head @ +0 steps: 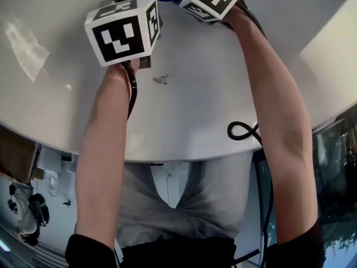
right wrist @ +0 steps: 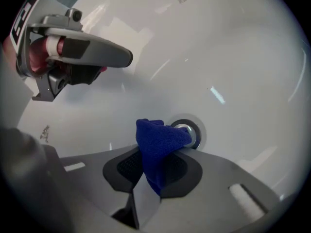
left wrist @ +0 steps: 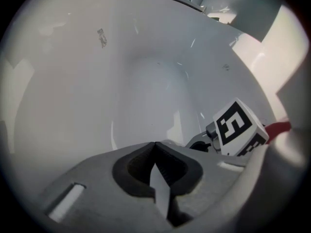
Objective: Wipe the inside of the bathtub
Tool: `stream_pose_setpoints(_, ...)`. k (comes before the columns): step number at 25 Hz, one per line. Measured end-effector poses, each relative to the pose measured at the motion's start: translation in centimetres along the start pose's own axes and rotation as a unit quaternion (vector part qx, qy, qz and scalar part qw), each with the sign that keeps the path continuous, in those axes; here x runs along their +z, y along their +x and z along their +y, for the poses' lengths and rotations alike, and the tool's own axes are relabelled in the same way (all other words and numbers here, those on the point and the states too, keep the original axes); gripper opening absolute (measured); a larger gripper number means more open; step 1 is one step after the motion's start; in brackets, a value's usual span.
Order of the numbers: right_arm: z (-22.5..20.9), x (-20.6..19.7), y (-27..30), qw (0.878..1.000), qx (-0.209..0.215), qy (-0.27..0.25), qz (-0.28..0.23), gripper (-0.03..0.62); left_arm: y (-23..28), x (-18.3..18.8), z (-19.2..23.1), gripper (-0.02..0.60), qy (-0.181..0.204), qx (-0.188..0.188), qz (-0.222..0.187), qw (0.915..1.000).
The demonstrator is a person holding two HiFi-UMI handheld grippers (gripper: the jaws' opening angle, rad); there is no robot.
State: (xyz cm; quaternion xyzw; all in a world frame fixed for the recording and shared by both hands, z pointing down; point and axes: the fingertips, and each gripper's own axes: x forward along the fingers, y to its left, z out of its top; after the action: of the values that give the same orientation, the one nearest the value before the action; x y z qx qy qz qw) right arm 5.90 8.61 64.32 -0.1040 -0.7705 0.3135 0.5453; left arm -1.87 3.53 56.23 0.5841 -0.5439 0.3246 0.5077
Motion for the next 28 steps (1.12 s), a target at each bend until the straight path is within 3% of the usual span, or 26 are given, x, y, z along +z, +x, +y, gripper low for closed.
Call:
stream_pose_setpoints(4, 0.5, -0.9, 1.2, 0.999, 0.003, -0.035, 0.031, 0.075, 0.1, -0.4, 0.1, 0.003, -0.003, 0.002, 0.007, 1.0)
stream_pose_setpoints(10, 1.6, -2.5, 2.4, 0.996, 0.014, -0.043, 0.071, 0.074, -0.3, -0.3, 0.7, 0.003, -0.002, 0.013, 0.011, 0.9999)
stream_pose_setpoints(13, 3.3, -3.6, 2.8, 0.994, 0.021, -0.053, 0.09, 0.074, -1.1, -0.2, 0.2, 0.003, -0.012, -0.004, 0.013, 0.9998)
stream_pose_setpoints(19, 6.5, -4.1, 2.6, 0.996, 0.028, -0.031, 0.077, 0.074, -2.9, -0.2, -0.6, 0.003, -0.007, -0.014, 0.011, 0.9998)
stream_pose_setpoints(28, 10.5, -3.5, 1.0, 0.995, 0.053, -0.043, 0.074, 0.074, -6.1, -2.1, -0.6, 0.003, -0.011, -0.014, 0.025, 0.9995)
